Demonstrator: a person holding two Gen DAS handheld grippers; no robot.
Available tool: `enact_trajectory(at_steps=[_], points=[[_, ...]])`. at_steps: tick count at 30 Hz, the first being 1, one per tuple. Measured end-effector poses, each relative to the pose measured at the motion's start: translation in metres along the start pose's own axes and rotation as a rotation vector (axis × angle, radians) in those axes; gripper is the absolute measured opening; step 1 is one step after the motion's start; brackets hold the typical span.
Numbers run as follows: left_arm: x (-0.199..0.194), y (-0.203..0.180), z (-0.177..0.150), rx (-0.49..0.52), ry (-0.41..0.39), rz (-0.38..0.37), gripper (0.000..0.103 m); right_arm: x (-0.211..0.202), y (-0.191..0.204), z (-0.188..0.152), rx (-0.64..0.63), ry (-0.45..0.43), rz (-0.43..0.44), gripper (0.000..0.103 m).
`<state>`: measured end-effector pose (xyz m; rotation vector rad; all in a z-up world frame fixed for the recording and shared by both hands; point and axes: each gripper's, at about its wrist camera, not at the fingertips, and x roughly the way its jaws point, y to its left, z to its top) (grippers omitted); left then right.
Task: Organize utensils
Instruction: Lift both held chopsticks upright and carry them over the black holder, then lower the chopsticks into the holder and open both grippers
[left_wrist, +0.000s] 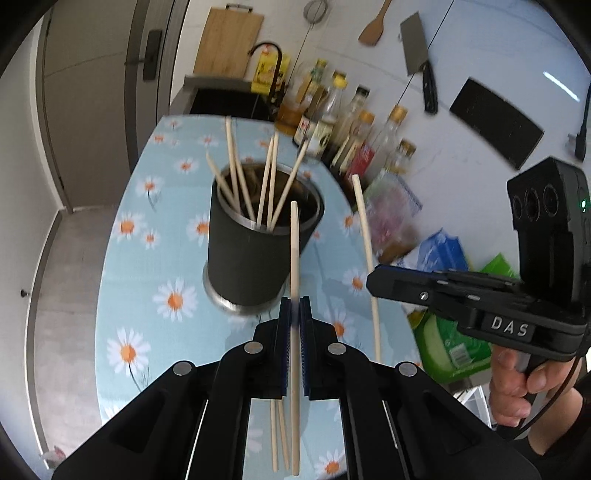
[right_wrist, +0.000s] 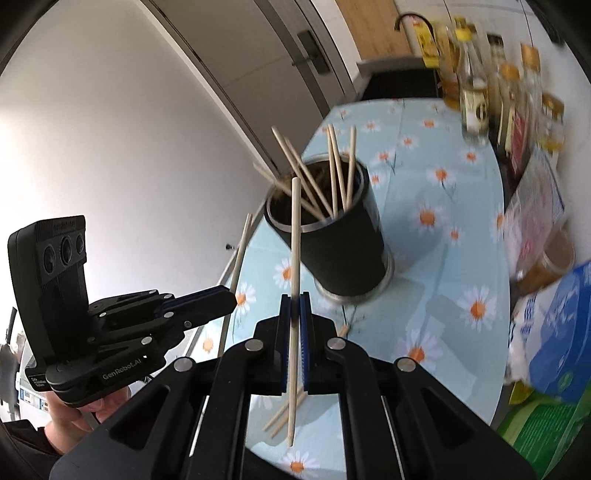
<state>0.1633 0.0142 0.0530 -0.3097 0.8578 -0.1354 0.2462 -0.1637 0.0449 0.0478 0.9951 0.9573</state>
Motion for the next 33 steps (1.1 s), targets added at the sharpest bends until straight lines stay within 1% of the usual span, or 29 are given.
enact_trajectory(at_steps=[6,7,10,12,15,16,18,21,25,28,33], points=[[-0.013,0.001,0.030,0.018,-0.134,-0.028,0.004,-0.009,-0.001,0.025,-0.012,-0.126,0.030,0.006],[-0.014,0.000,0.036,0.024,-0.154,-0.030,0.004,-0.010,-0.001,0.031,-0.021,-0.157,0.033,0.006],[-0.020,0.001,0.049,0.018,-0.201,-0.044,0.004,-0.011,0.003,0.045,-0.050,-0.214,0.031,0.006],[-0.025,0.002,0.059,0.026,-0.252,-0.043,0.004,-0.014,0.007,0.055,-0.082,-0.263,0.030,0.006],[-0.031,0.005,0.072,0.022,-0.313,-0.057,0.004,-0.017,0.012,0.066,-0.108,-0.311,0.027,0.006],[-0.032,0.007,0.077,0.025,-0.346,-0.054,0.004,-0.020,0.014,0.071,-0.112,-0.332,0.018,0.006],[-0.032,0.008,0.085,0.026,-0.380,-0.040,0.004,-0.022,0.012,0.082,-0.102,-0.361,0.018,0.006],[-0.035,0.013,0.094,0.015,-0.438,-0.052,0.004,-0.025,0.009,0.092,-0.092,-0.392,0.021,0.006],[-0.032,0.015,0.104,0.026,-0.488,-0.032,0.004,-0.030,0.005,0.104,-0.073,-0.451,0.023,0.006],[-0.026,0.019,0.109,0.021,-0.520,-0.018,0.004,-0.030,0.002,0.109,-0.062,-0.472,0.026,0.006],[-0.014,0.025,0.113,0.019,-0.536,-0.037,0.004,-0.024,-0.004,0.110,-0.054,-0.505,0.032,0.006]])
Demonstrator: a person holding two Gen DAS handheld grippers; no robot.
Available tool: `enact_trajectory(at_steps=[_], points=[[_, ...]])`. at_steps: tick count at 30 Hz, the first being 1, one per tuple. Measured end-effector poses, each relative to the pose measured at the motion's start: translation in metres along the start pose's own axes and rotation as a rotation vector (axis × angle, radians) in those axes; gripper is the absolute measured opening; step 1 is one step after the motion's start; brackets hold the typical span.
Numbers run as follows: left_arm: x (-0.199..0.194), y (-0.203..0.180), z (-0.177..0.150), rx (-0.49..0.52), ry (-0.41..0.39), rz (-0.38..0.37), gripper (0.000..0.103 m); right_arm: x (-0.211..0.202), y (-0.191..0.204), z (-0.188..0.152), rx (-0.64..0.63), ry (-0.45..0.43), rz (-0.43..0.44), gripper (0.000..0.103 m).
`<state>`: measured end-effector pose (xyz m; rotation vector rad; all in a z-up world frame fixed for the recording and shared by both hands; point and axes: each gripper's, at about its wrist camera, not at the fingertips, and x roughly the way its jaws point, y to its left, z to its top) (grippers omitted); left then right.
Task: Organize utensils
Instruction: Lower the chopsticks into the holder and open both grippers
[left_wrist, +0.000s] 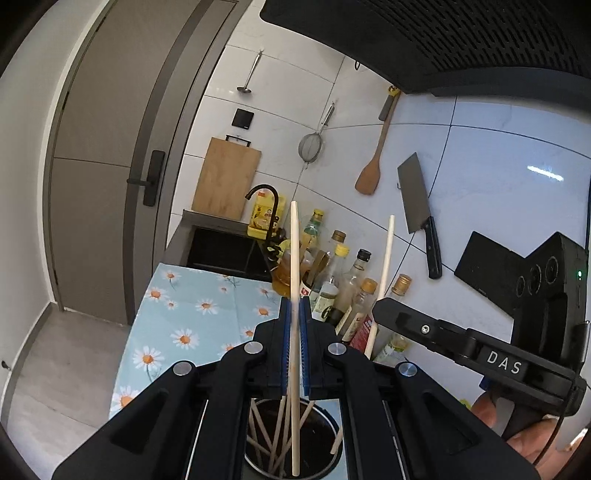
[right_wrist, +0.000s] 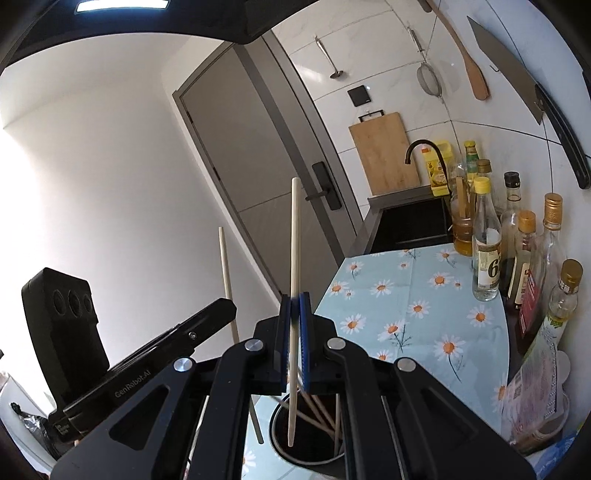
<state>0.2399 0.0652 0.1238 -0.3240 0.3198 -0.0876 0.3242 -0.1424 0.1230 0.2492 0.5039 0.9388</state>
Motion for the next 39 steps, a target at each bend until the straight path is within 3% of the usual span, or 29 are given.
enact_trajectory(at_steps=[8,15,25,39], points=[[0.010,0.007,-0.012,-0.019,-0.034,-0.020,0.004,0.013,-0.012,-0.015,-0.008,-0.016,-0.023,0.006],[0.017,0.002,-0.030,0.023,-0.041,-0.022,0.004,0.023,-0.018,-0.032,-0.019,0.005,-0.049,0.006],[0.026,0.005,-0.046,0.023,0.021,-0.018,0.005,0.032,-0.024,-0.050,-0.012,0.053,-0.068,0.006],[0.017,0.015,-0.046,-0.034,0.079,-0.012,0.006,0.018,-0.018,-0.054,-0.013,0.060,-0.075,0.015]])
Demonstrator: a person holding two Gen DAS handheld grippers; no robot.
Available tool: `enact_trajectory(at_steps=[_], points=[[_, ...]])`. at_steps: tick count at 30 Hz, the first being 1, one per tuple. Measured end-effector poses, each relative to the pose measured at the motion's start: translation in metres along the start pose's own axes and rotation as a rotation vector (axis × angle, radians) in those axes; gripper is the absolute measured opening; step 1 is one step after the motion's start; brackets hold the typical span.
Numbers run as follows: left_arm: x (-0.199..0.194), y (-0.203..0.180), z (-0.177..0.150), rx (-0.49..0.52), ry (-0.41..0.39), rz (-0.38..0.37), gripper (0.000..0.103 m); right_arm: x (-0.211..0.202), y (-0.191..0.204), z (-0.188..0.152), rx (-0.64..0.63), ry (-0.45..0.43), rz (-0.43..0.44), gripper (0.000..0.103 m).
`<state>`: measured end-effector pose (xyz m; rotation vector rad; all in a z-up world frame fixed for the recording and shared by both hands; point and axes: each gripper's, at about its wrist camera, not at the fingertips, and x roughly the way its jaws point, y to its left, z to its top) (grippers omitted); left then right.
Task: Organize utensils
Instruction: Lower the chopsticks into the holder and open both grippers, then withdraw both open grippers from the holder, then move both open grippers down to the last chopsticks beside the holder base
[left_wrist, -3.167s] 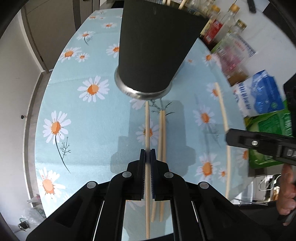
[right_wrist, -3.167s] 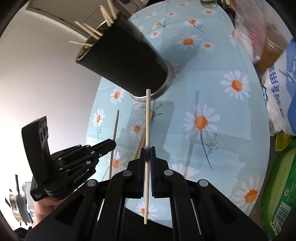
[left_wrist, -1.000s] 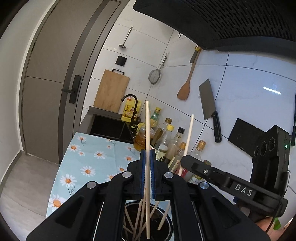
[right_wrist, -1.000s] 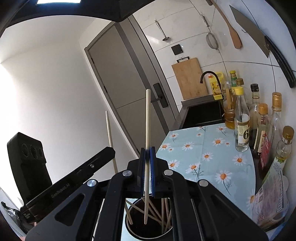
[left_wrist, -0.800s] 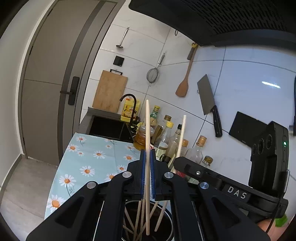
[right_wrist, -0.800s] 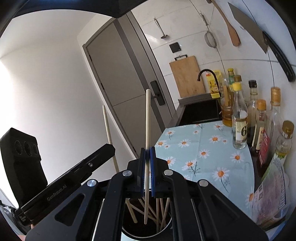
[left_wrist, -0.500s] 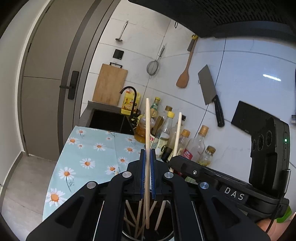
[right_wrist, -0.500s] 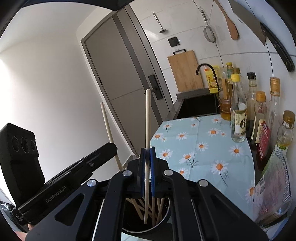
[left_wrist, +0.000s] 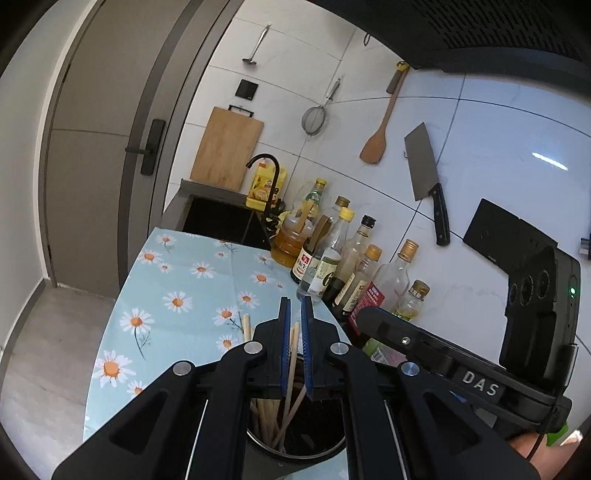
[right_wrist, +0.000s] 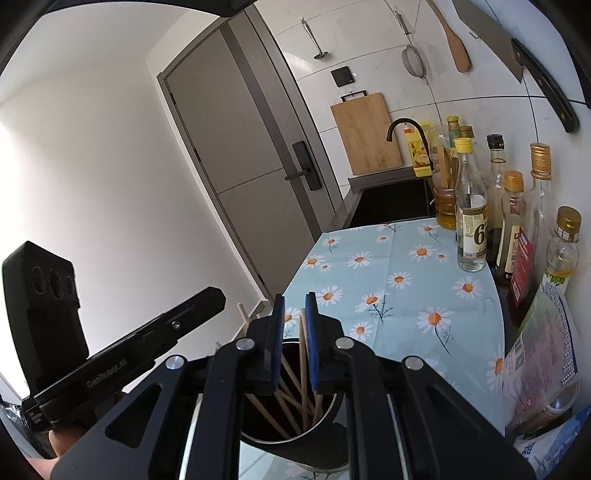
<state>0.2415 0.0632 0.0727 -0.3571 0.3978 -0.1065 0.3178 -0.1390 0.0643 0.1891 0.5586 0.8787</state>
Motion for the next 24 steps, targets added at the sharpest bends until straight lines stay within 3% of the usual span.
enact_trajectory(at_steps=[4,7,24], points=[[-0.005,-0.004,0.003,0.014,-0.006,-0.008,0.008,-0.005,0.002,0.001,-0.003,0.000,0.002,0.016],[-0.009,-0.006,0.004,0.000,0.000,-0.034,0.023,-0.010,0.002,0.000,0.014,-0.002,0.004,0.024],[-0.055,-0.020,-0.004,0.055,0.021,-0.058,0.023,-0.061,0.000,-0.012,0.094,-0.005,-0.012,0.025]])
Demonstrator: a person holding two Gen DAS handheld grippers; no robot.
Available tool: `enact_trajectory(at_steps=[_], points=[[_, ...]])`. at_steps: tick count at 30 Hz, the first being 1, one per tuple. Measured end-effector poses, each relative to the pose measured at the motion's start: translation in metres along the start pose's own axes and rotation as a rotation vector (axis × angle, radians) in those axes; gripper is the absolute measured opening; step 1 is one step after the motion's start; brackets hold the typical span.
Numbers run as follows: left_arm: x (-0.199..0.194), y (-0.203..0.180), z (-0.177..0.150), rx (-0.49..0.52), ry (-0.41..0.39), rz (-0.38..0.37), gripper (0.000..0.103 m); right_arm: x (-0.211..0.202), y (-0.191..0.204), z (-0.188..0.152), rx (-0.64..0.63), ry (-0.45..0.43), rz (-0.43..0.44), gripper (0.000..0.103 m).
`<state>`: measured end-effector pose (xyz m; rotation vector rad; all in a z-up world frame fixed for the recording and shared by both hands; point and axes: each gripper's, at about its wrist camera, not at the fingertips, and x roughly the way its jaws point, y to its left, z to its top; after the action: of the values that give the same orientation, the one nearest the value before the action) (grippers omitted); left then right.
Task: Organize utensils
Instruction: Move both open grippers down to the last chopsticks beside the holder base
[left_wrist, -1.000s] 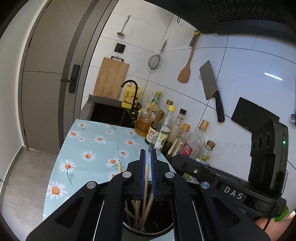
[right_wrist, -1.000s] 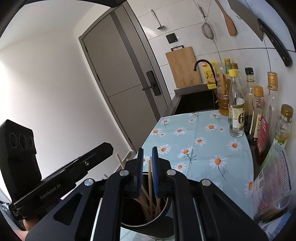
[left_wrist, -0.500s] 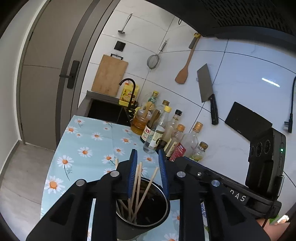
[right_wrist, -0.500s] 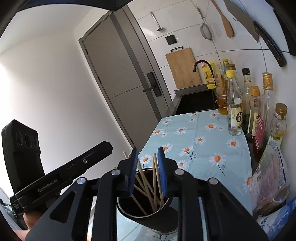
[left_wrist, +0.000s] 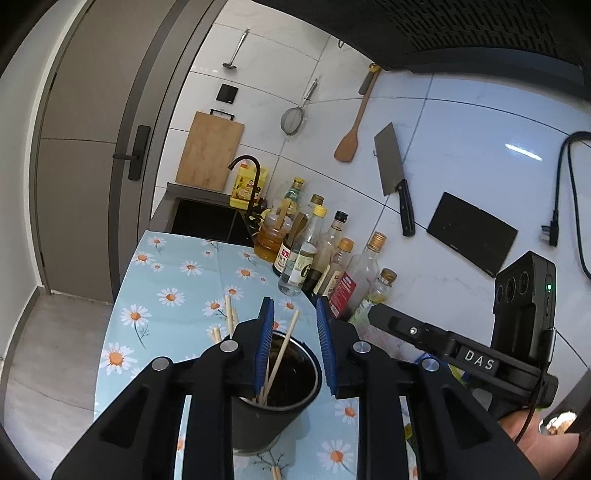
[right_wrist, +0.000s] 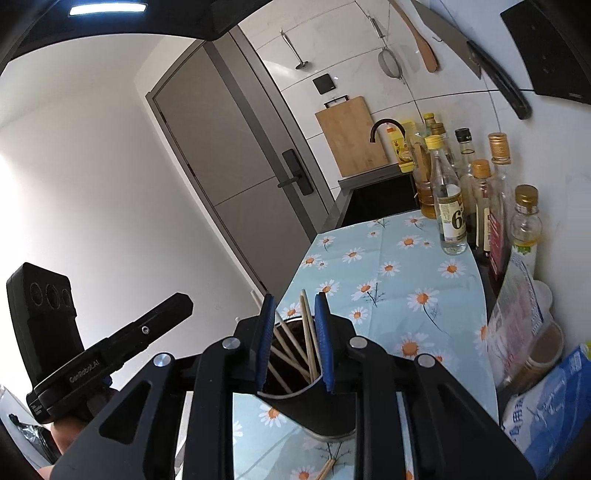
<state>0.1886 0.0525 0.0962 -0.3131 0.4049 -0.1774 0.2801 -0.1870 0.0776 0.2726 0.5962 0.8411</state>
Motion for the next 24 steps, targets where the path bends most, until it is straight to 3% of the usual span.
enact_trajectory(at_steps=[3,10,18,24], points=[[-0.007,-0.002,-0.006,0.015,0.018,0.001,0.023,-0.005,0.000,-0.008,0.004,0.035,-0.027,0.034],[-0.017,0.002,-0.029,0.033,0.106,-0.003,0.023,-0.004,-0.012,-0.033,0.105,0.192,-0.031,0.035],[-0.020,0.027,-0.063,-0.019,0.205,-0.003,0.023,0.012,-0.022,-0.072,0.195,0.352,-0.060,0.035],[-0.016,0.043,-0.089,-0.025,0.322,-0.021,0.023,0.028,-0.021,-0.097,0.230,0.451,-0.103,0.036]])
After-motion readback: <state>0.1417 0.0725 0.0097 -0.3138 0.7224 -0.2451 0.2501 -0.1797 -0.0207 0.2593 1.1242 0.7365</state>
